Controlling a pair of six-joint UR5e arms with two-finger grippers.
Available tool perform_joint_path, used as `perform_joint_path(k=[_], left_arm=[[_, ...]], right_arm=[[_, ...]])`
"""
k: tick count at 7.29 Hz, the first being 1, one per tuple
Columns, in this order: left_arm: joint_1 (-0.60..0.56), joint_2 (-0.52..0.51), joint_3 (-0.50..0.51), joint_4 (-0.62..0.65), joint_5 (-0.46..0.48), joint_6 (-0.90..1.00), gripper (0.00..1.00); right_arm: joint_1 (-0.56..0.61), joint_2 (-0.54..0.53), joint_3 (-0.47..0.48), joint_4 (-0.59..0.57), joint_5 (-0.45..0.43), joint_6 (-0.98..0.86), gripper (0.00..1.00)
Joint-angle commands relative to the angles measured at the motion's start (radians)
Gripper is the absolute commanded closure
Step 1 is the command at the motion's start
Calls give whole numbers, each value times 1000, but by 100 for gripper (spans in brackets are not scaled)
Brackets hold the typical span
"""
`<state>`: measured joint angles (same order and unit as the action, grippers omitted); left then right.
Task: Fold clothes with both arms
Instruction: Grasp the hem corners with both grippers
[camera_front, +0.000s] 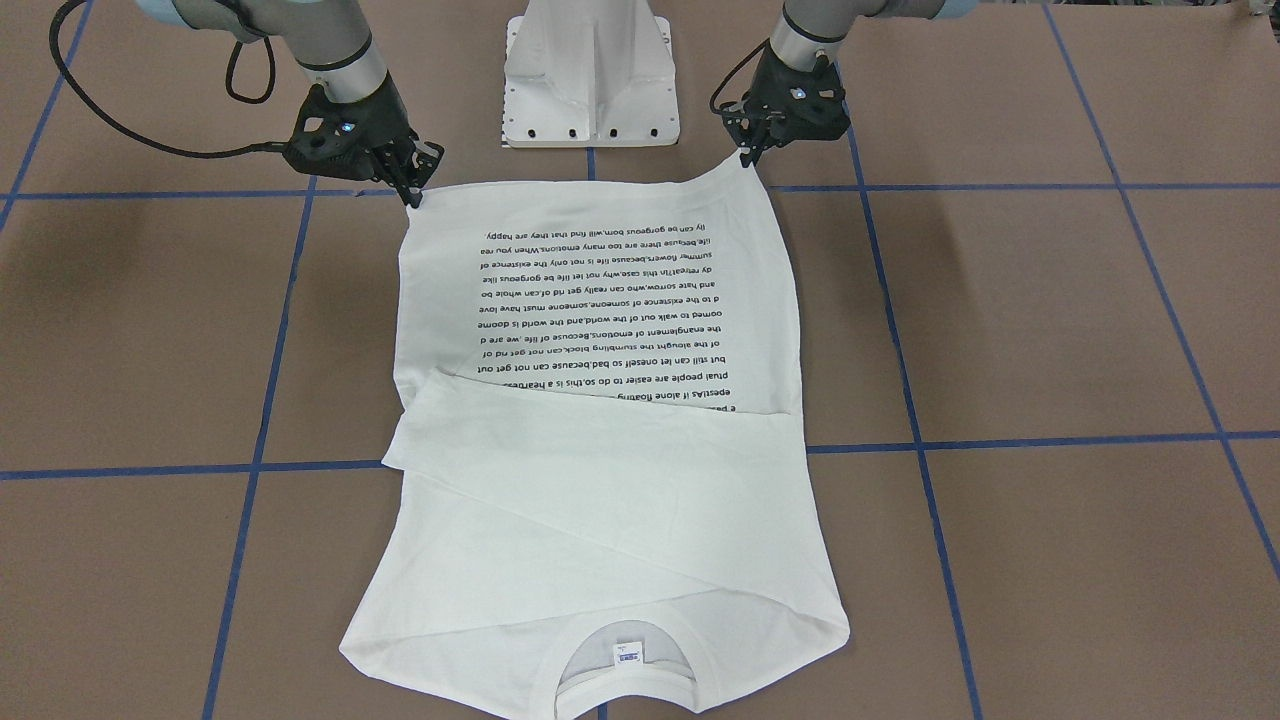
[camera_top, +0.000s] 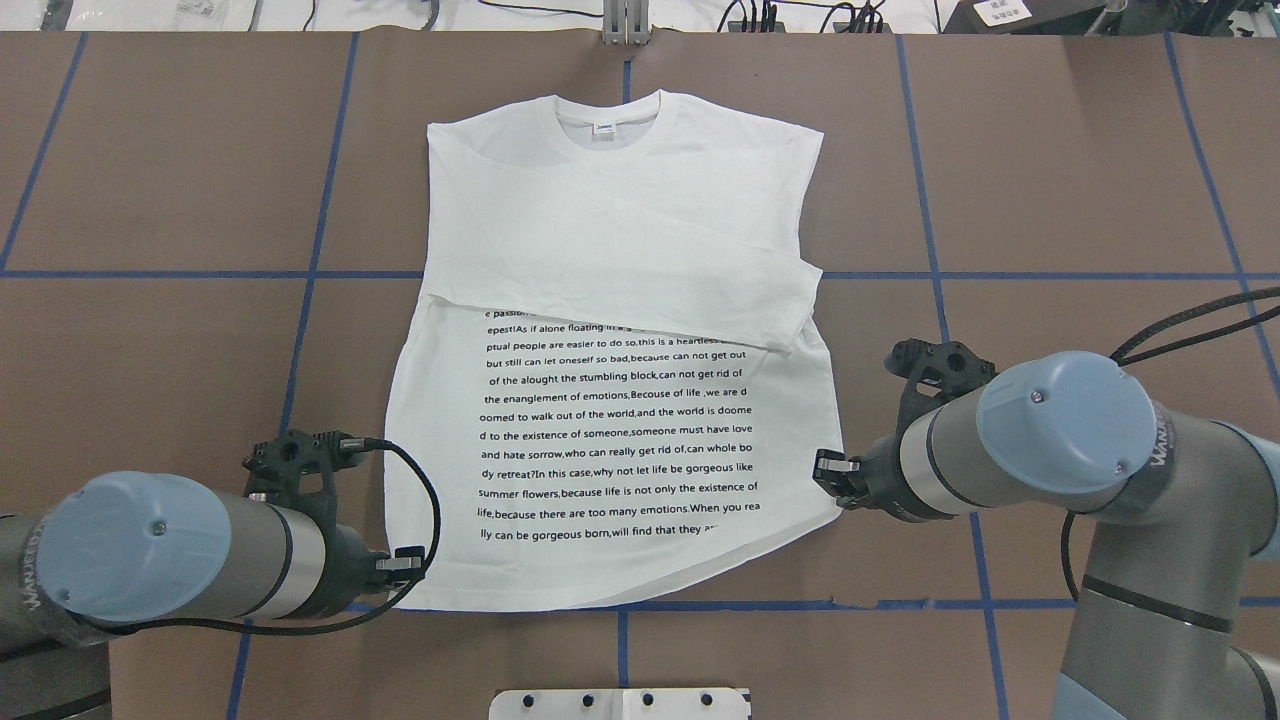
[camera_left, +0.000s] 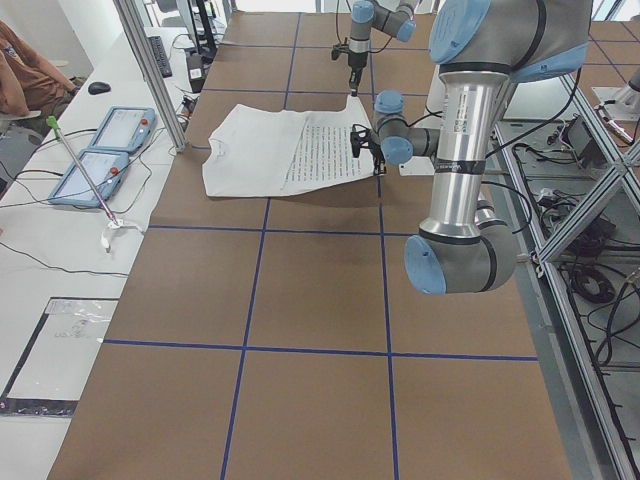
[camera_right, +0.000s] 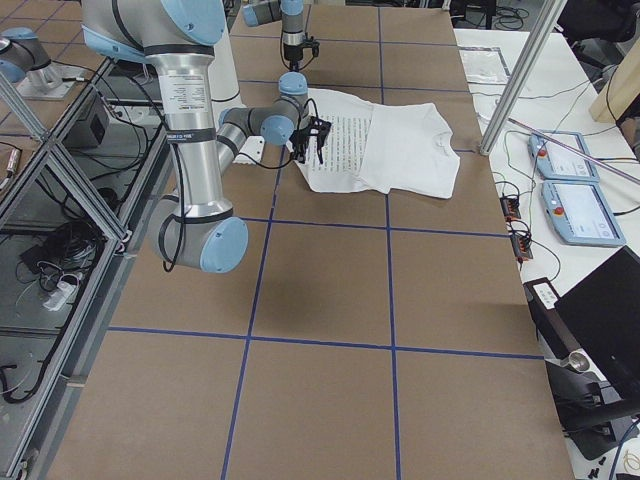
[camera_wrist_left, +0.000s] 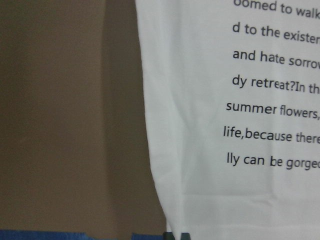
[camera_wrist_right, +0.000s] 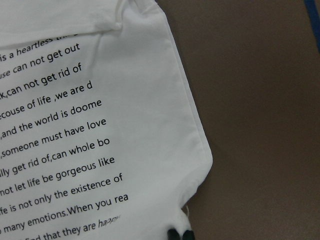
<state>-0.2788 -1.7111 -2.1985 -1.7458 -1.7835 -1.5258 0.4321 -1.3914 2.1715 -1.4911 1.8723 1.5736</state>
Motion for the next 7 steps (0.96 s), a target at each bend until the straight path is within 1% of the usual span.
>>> perform_joint_path(k=[1, 2, 3, 4, 5, 6, 7], left_arm=[[-11, 1, -9, 8, -7, 3, 100], [-17, 1, -10, 8, -8, 3, 100], [-17, -1, -20, 8, -29, 3, 100], [-22, -1, -50, 8, -66, 7, 100], [-22, 1, -99, 8, -95, 1, 100], [-22, 1, -131, 8, -111, -1, 100], [-22, -2, -138, 8, -113, -1, 100]], right_arm=[[45, -11, 33, 0, 48, -1, 100], [69, -14, 34, 0, 80, -6, 100], [83, -17, 44, 0, 106, -7, 100], [82, -18, 54, 0, 122, -7, 100], [82, -20, 83, 0, 148, -6, 100], [83, -29, 115, -1, 197, -6, 100], [83, -67, 161, 0, 244, -6, 100]])
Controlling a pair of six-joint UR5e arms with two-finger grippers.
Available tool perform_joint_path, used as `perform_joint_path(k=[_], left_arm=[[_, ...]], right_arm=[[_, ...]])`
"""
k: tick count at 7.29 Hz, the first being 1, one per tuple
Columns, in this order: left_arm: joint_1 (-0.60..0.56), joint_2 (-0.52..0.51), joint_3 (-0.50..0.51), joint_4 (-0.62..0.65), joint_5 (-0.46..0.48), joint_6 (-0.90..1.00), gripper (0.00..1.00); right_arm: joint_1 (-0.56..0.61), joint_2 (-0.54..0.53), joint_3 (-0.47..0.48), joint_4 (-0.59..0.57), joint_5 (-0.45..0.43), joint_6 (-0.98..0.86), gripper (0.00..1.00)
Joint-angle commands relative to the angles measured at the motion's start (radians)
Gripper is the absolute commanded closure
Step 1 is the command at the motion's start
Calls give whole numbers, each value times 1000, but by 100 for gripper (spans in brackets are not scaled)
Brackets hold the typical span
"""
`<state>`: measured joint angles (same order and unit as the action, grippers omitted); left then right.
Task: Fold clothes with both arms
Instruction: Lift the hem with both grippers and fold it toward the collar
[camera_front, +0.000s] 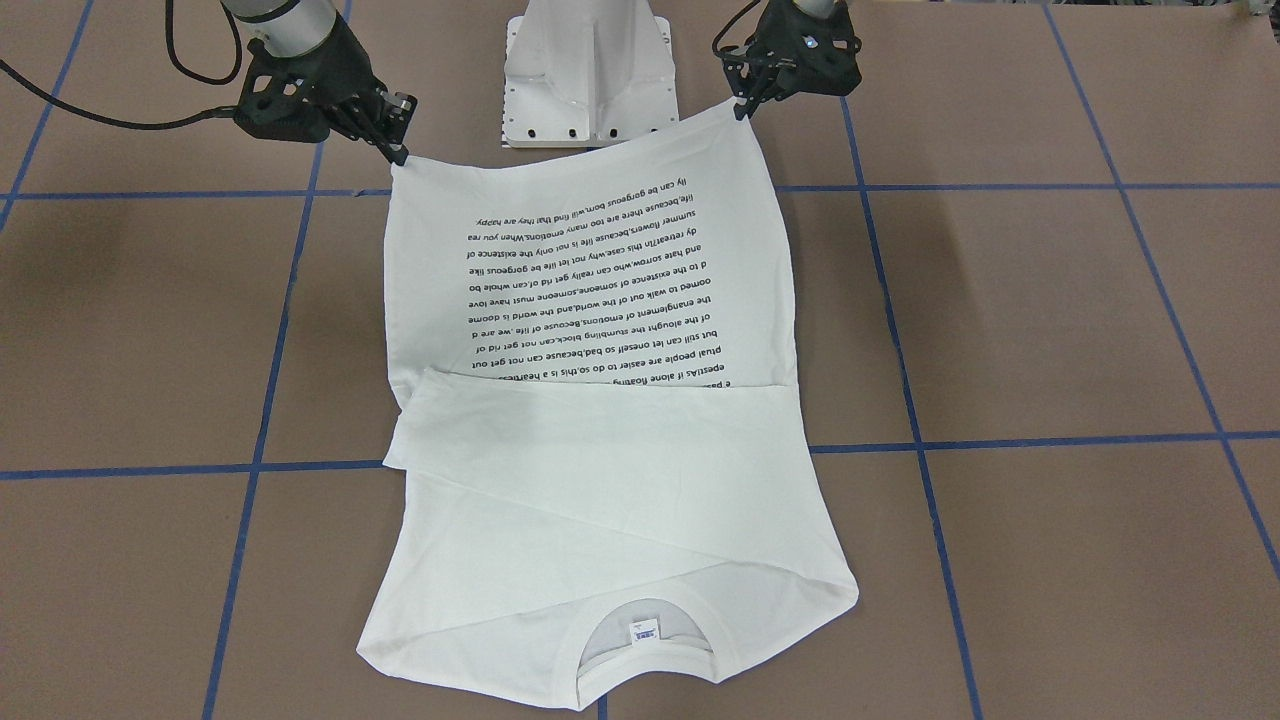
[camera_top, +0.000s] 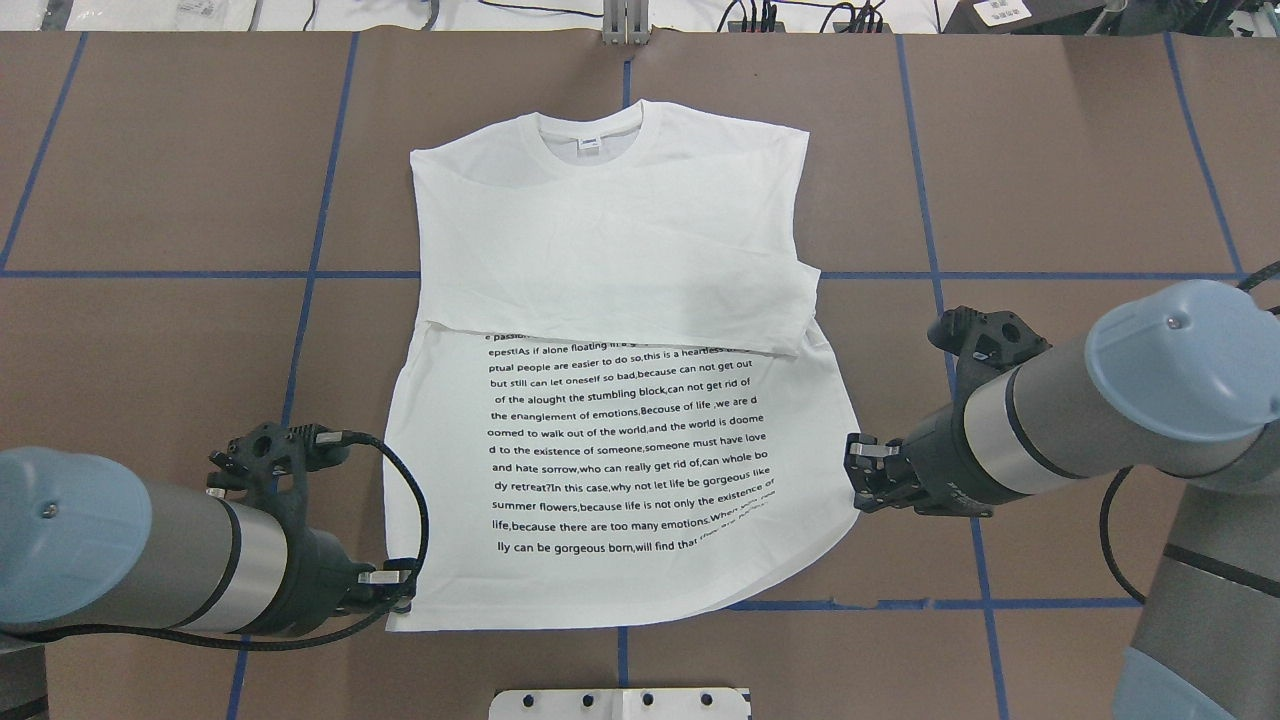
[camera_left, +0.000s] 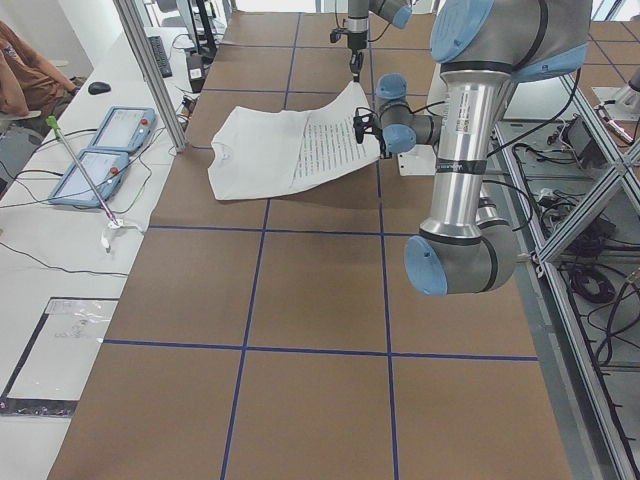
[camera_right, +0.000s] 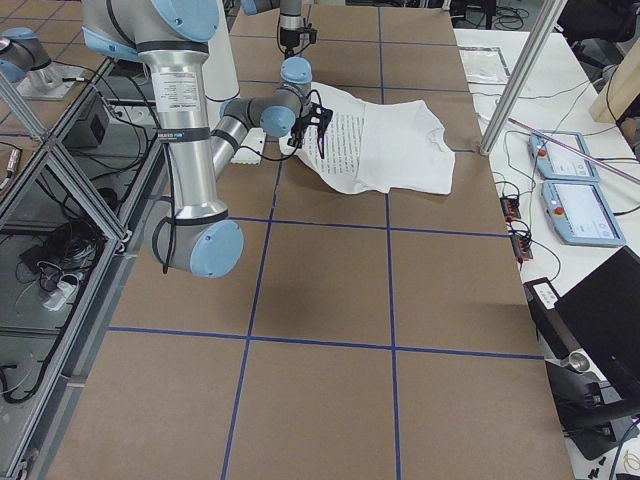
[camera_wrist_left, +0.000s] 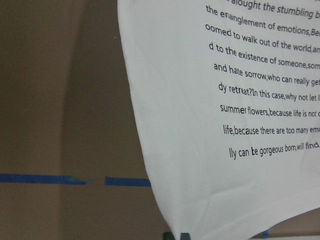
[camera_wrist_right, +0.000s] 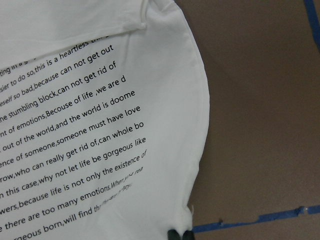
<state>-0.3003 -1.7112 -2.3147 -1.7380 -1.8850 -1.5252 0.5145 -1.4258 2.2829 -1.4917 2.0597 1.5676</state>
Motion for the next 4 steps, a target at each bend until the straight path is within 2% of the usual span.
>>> perform_joint_path(k=[1, 3, 4], left_arm=[[1, -7, -26, -2, -32, -3, 100], [18, -5, -84, 50, -112, -3, 100], [44, -7, -147, 120, -135, -1, 100]], right_arm=[[2, -63, 100, -2, 132, 0, 100], [6, -100, 170, -4, 287, 0, 100], [6, -123, 202, -4, 312, 0, 100]])
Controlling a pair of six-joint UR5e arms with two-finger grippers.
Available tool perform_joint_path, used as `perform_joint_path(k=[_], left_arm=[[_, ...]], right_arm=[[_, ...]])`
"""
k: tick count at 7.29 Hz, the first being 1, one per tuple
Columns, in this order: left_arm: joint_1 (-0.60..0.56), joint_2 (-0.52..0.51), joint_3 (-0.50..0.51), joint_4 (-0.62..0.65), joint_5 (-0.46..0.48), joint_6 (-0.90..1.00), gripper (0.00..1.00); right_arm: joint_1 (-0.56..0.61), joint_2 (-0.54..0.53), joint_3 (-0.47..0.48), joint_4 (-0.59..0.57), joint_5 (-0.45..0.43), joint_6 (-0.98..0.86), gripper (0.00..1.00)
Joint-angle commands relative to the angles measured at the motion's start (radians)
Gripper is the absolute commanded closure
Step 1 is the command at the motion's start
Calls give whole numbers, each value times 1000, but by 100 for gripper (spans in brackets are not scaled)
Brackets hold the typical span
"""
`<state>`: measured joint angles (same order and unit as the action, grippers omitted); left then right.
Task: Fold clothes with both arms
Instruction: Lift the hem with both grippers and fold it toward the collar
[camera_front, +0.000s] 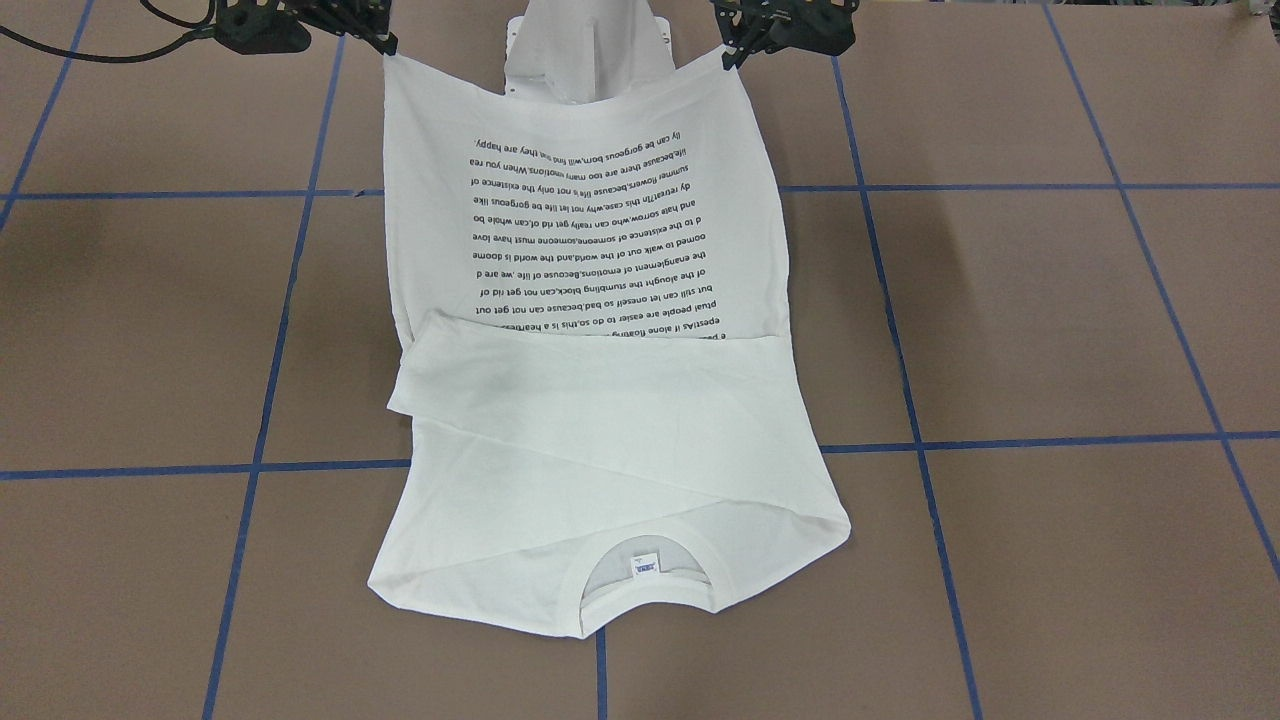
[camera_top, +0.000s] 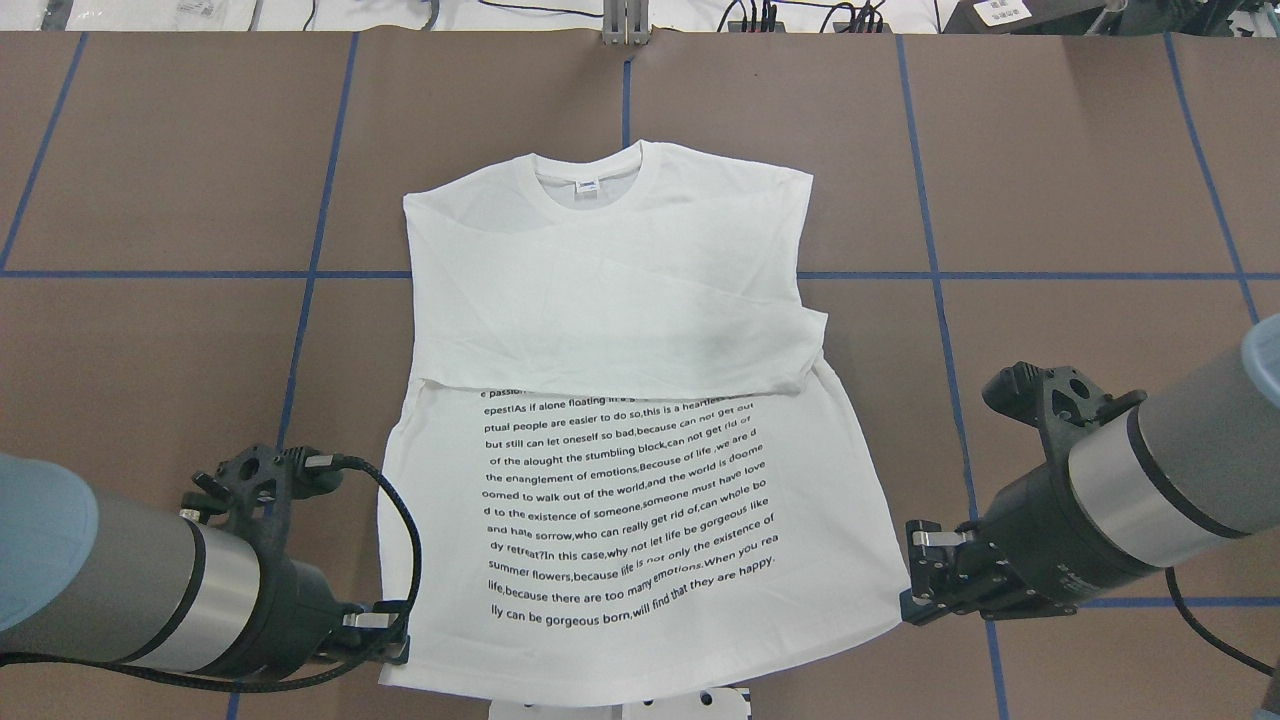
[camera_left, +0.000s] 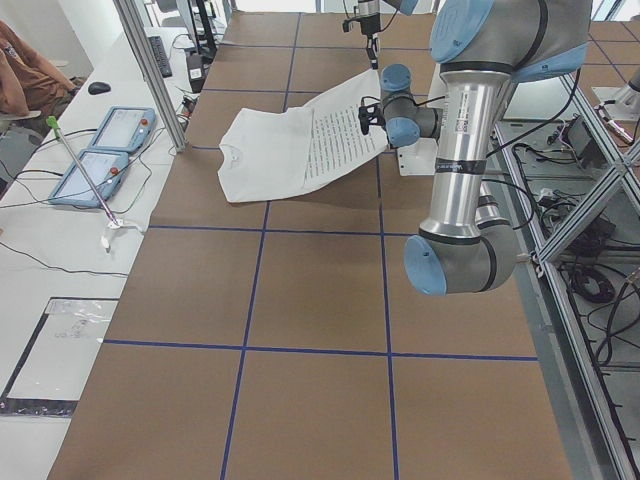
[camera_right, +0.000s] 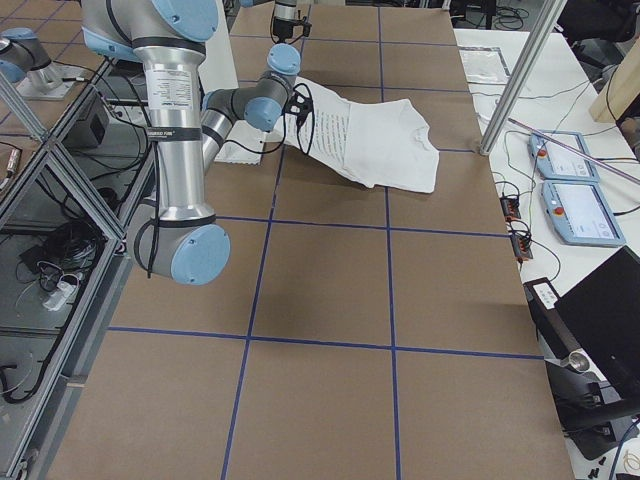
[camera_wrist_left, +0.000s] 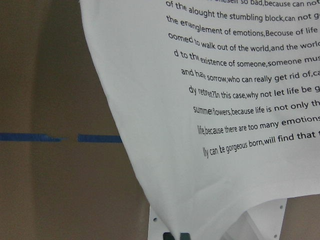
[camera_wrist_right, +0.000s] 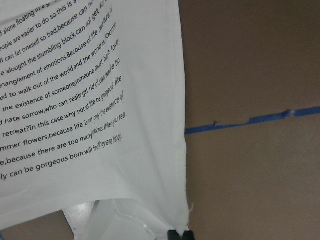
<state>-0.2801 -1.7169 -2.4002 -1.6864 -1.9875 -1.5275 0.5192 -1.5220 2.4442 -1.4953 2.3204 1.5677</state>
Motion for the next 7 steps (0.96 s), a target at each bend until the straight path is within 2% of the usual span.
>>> perform_joint_path(k=[1, 3, 4, 7], left_arm=[[44, -3, -104, 105, -59, -5, 100], [35, -13, -99, 106, -76, -54, 100], [4, -16, -55, 105, -65, -48, 100], [-260, -139, 129, 103, -71, -4, 100]], right_arm=[[-1, -35, 56, 0, 80, 2, 100], [18, -24, 26, 0, 71, -2, 100], [85, 20, -38, 1, 71, -32, 100], [261, 196, -273, 21, 70, -151, 100]])
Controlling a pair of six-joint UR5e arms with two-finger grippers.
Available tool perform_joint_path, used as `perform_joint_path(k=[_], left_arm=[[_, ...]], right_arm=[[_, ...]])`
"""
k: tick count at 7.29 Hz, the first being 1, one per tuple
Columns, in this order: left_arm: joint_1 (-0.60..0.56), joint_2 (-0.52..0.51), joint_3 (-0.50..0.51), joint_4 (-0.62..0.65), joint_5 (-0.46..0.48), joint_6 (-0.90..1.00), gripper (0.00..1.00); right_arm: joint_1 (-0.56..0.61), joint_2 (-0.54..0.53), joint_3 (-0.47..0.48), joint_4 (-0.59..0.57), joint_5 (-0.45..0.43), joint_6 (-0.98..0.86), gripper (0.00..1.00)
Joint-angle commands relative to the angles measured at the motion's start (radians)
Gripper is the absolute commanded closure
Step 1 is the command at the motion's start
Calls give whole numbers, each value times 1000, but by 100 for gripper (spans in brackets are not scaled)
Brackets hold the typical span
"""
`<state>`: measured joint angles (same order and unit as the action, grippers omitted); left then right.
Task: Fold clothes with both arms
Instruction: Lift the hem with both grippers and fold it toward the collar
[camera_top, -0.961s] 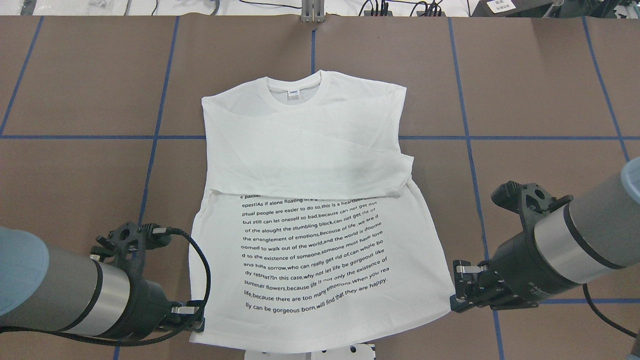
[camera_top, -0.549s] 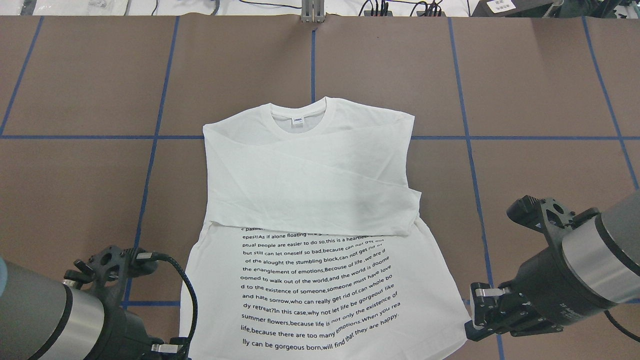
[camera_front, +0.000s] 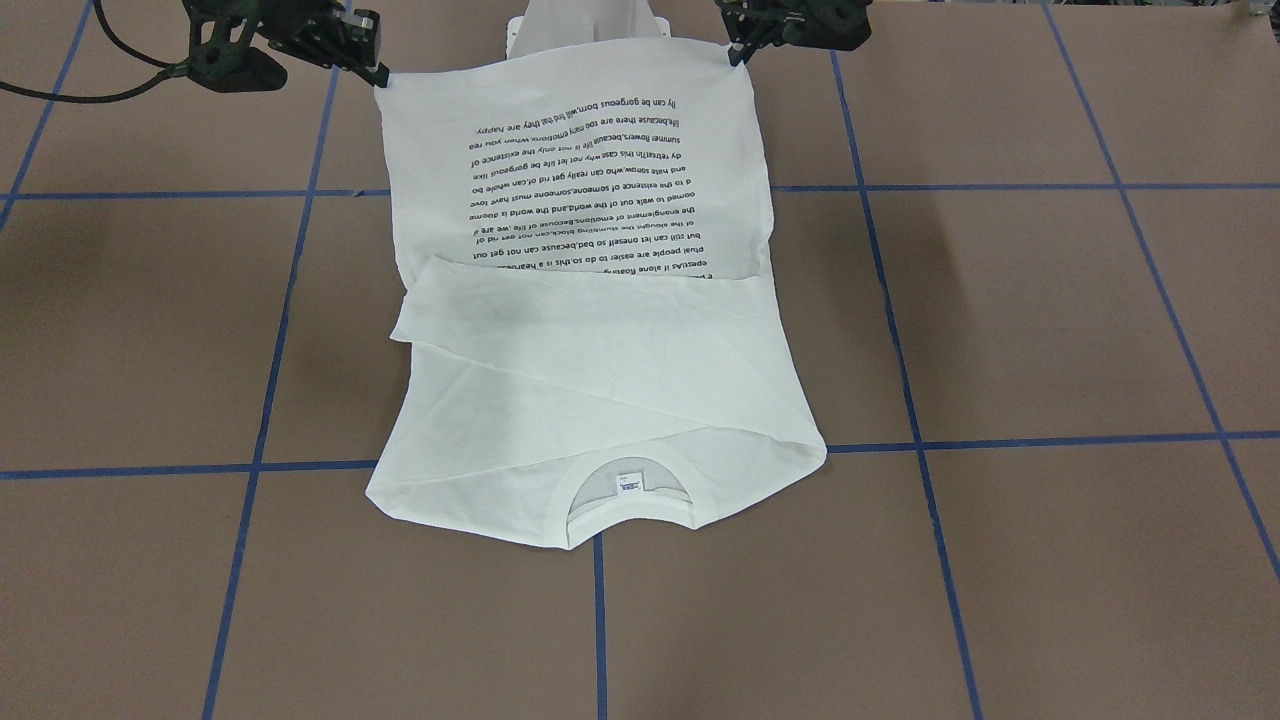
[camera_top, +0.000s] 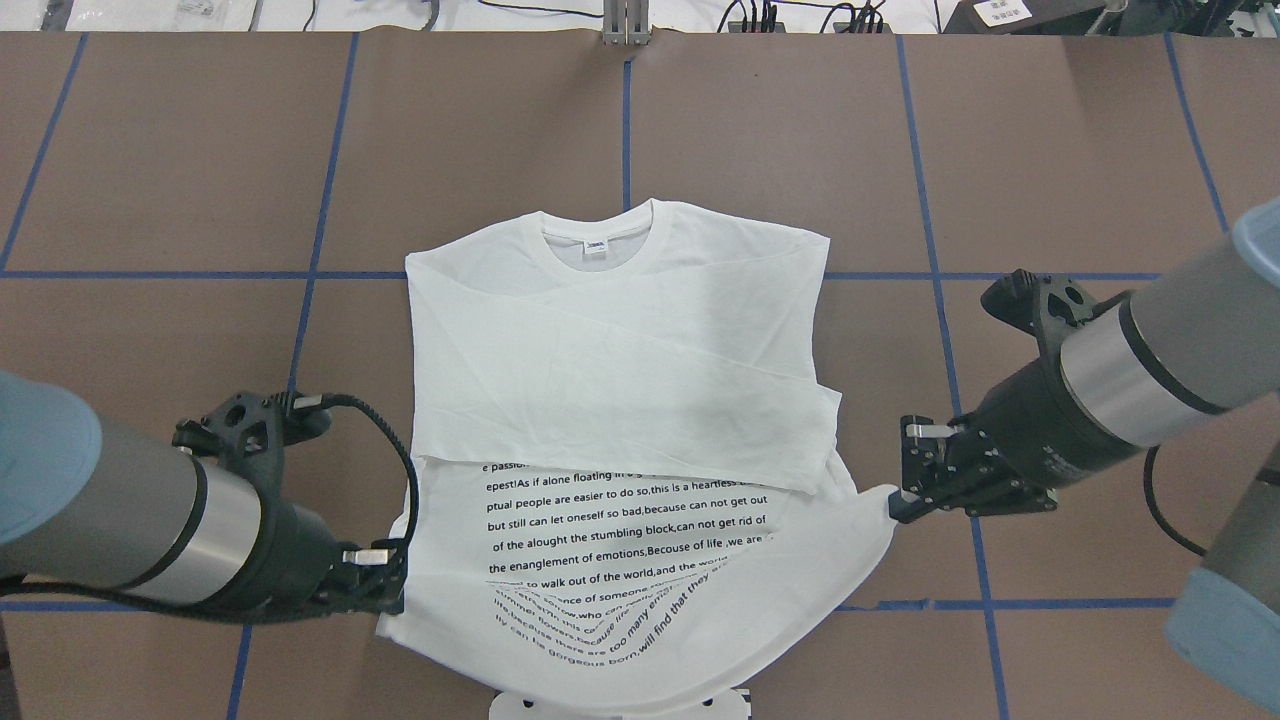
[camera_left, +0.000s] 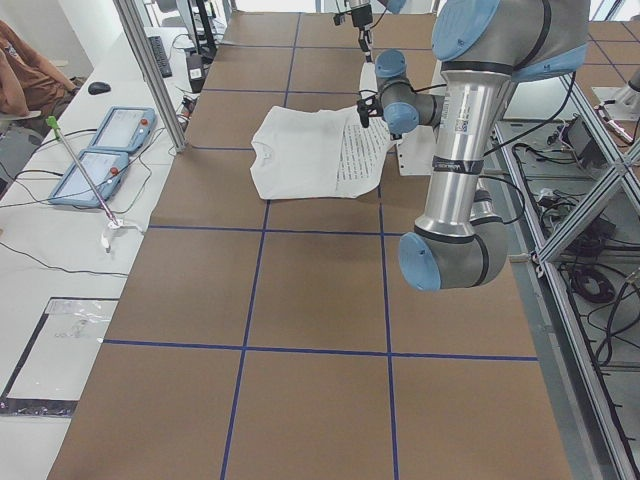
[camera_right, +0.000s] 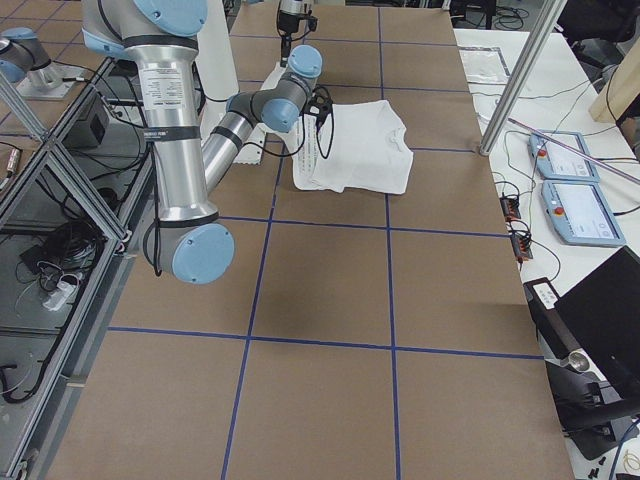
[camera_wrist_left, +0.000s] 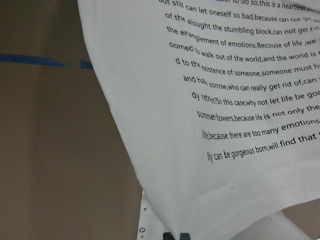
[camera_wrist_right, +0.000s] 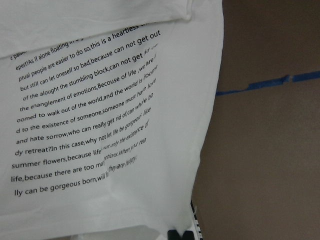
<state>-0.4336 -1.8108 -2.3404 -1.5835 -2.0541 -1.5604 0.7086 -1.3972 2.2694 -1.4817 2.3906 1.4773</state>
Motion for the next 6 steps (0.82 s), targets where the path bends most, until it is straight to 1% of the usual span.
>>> perform_joint_path(k=[1, 2, 3, 4, 5, 6], left_arm=[[-184, -50, 88, 3, -8, 112, 100], [-256, -50, 126, 4, -23, 172, 100], [-304, -50, 169, -1, -27, 219, 100], [-312, -68, 203, -12, -28, 221, 100], [-313, -117, 249, -12, -32, 221, 100], [-324, -137, 327, -50, -31, 224, 100]], right_arm=[[121, 127, -176, 11, -10, -75, 100], [164, 167, -235, 11, -17, -77, 100], [205, 220, -307, 12, -27, -110, 100], [222, 263, -361, 12, -28, -129, 100], [230, 326, -432, 14, -34, -132, 100], [236, 337, -482, 38, -44, -147, 100]])
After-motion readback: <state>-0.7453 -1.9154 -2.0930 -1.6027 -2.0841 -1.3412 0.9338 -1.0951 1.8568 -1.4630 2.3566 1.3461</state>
